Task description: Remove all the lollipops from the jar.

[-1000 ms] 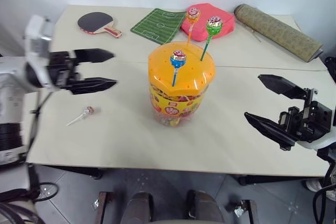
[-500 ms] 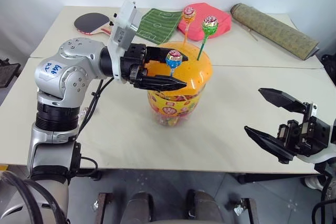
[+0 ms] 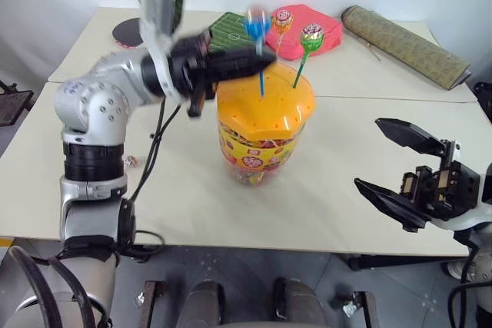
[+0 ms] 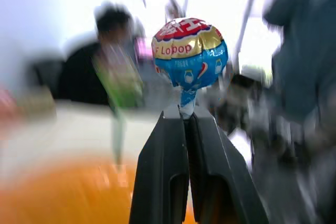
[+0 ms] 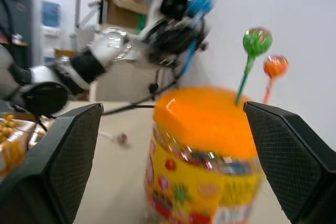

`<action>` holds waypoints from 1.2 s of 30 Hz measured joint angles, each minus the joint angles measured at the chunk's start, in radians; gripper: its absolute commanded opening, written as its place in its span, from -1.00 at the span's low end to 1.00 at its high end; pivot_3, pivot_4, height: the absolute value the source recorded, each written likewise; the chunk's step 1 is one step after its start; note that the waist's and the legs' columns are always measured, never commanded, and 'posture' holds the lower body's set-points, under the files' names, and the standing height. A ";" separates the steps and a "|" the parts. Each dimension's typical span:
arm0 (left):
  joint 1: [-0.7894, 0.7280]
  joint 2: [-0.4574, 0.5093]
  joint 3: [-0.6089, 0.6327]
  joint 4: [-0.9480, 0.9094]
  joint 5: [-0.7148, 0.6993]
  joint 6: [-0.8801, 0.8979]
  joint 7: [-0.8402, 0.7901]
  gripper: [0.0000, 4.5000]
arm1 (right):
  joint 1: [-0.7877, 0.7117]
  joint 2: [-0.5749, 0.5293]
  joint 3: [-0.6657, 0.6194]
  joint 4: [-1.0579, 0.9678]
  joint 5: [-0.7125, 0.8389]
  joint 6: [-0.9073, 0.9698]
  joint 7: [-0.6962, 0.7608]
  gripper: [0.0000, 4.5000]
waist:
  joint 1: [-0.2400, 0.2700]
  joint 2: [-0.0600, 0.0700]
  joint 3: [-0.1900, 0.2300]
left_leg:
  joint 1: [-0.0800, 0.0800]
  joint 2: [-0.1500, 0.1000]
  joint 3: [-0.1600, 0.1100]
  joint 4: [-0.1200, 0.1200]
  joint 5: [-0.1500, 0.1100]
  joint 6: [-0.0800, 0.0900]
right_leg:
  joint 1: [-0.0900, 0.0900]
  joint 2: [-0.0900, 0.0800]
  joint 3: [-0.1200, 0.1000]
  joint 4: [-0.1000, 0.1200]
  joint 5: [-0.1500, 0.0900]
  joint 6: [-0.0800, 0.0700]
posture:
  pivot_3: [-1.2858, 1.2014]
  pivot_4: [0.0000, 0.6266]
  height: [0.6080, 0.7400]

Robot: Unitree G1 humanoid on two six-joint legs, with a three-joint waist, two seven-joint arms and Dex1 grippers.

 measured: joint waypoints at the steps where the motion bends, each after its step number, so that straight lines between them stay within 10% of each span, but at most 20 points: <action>1: -0.012 0.023 0.045 0.033 -0.016 0.022 0.040 -0.99 | -0.037 0.000 0.024 0.005 0.003 0.002 0.008 1.00 | -0.007 0.001 0.000 | 0.001 0.000 0.000 -0.001 0.000 0.000 | -0.001 0.000 0.001 0.000 0.000 0.000 | 0.03 -0.52 1.00; 7: 0.318 0.394 0.047 0.070 0.106 0.111 0.080 -0.99 | -0.183 -0.039 0.161 0.105 -0.016 0.037 0.154 1.00 | -0.034 0.003 -0.001 | 0.010 0.000 0.001 -0.011 -0.001 -0.003 | 0.000 0.004 0.007 0.000 0.000 -0.001 | 0.03 -0.52 1.00; 12: 0.664 0.511 -0.032 -0.071 0.225 0.124 0.100 -0.99 | -0.233 -0.093 0.229 0.226 -0.133 0.002 0.290 1.00 | -0.011 -0.001 0.000 | 0.006 0.001 0.000 -0.003 -0.005 -0.002 | 0.000 0.004 0.008 -0.001 0.000 -0.001 | 0.03 -0.52 1.00; 20: 0.928 0.438 0.032 -0.292 0.267 0.130 0.266 -0.99 | -0.233 -0.102 0.251 0.329 -0.226 -0.044 0.365 1.00 | 0.002 0.001 0.000 | 0.007 0.002 0.002 -0.002 -0.005 -0.002 | 0.000 0.005 0.012 0.000 0.000 -0.001 | 0.03 -0.52 1.00; 29: 0.948 0.470 0.056 -0.299 0.306 -0.043 0.172 0.24 | -0.287 -0.128 0.222 0.331 -0.193 0.080 0.262 1.00 | 0.001 0.001 0.000 | 0.007 0.003 0.004 -0.002 -0.006 -0.003 | -0.001 0.006 0.013 -0.001 -0.001 -0.001 | 0.03 -0.52 1.00; 36: 0.859 0.328 0.252 -0.289 0.169 -0.323 0.019 0.49 | -0.463 -0.071 0.215 0.271 -0.146 0.296 -0.114 1.00 | 0.000 0.001 0.000 | 0.007 0.003 0.005 -0.001 -0.006 -0.004 | -0.001 0.006 0.013 0.000 -0.001 -0.001 | 0.03 -0.52 1.00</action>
